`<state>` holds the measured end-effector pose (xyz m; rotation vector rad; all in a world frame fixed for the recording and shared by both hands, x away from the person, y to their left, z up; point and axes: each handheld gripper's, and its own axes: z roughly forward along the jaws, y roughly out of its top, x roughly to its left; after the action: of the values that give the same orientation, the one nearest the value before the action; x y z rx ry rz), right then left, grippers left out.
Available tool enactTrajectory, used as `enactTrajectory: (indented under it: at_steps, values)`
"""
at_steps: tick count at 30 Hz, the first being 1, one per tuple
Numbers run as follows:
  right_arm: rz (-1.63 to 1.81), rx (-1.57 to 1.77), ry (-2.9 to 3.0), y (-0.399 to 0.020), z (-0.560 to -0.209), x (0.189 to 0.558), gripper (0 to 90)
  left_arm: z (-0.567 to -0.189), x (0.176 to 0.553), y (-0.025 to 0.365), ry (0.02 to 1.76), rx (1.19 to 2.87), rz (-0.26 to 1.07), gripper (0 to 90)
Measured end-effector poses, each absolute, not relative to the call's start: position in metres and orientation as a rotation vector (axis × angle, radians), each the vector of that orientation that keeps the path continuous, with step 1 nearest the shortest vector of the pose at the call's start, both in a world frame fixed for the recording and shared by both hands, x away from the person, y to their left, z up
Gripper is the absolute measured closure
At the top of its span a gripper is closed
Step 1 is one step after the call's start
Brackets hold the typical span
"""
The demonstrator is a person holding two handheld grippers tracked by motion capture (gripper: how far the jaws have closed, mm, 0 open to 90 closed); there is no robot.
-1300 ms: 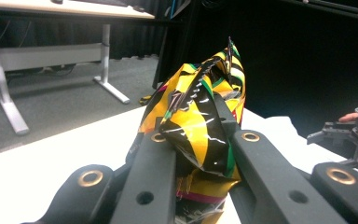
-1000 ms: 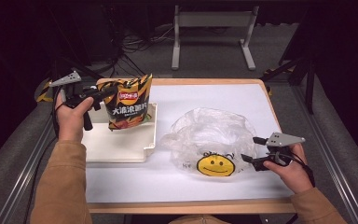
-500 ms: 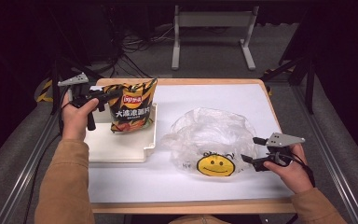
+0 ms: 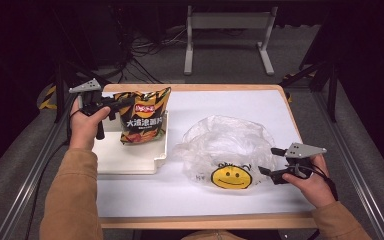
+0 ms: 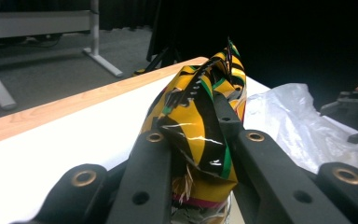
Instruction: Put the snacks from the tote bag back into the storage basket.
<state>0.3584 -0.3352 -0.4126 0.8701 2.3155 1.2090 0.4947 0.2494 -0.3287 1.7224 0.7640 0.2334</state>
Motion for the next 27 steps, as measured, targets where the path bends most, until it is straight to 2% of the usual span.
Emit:
enactTrajectory:
  at_steps: [7, 12, 16, 17, 18, 19, 20, 21, 22, 24, 27]
  values:
    - [1.205, 0.866, 2.321, -0.3340, -0.4129, 0.3586, 16.2, -0.3270, 0.4977, 0.2463, 0.807, 1.769, 0.306, 76.9]
    - [1.207, 0.864, 2.320, -0.3348, -0.4128, 0.3587, 16.0, -0.3237, 0.4965, 0.2423, 0.839, 1.803, 0.388, 70.4]
    - [1.208, 0.858, 2.323, -0.3341, -0.4128, 0.3584, 16.0, -0.3238, 0.4973, 0.2409, 0.853, 1.825, 0.406, 63.9]
    - [1.209, 0.855, 2.322, -0.3341, -0.4126, 0.3584, 16.0, -0.3241, 0.4976, 0.2409, 0.860, 1.826, 0.416, 61.4]
    - [1.209, 0.855, 2.322, -0.3341, -0.4126, 0.3584, 16.0, -0.3241, 0.4976, 0.2409, 0.860, 1.826, 0.416, 55.3]
    - [1.211, 0.854, 2.323, -0.3340, -0.4123, 0.3586, 16.0, -0.3244, 0.4980, 0.2411, 0.871, 1.829, 0.434, 55.3]
    - [1.212, 0.853, 2.322, -0.3339, -0.4121, 0.3591, 16.0, -0.3246, 0.4985, 0.2416, 0.879, 1.832, 0.456, 46.9]
    - [1.212, 0.849, 2.324, -0.3332, -0.4117, 0.3603, 16.0, -0.3250, 0.4989, 0.2421, 0.892, 1.827, 0.473, 33.7]
    - [1.212, 0.849, 2.324, -0.3332, -0.4117, 0.3603, 16.0, -0.3250, 0.4989, 0.2428, 0.915, 1.817, 0.481, 33.7]
    - [1.213, 0.842, 2.326, -0.3316, -0.4112, 0.3614, 16.0, -0.3246, 0.4996, 0.2450, 0.958, 1.773, 0.509, 18.2]
    - [1.216, 0.831, 2.334, -0.3293, -0.4110, 0.3625, 16.0, -0.3231, 0.4983, 0.2471, 0.975, 1.745, 0.522, 13.0]
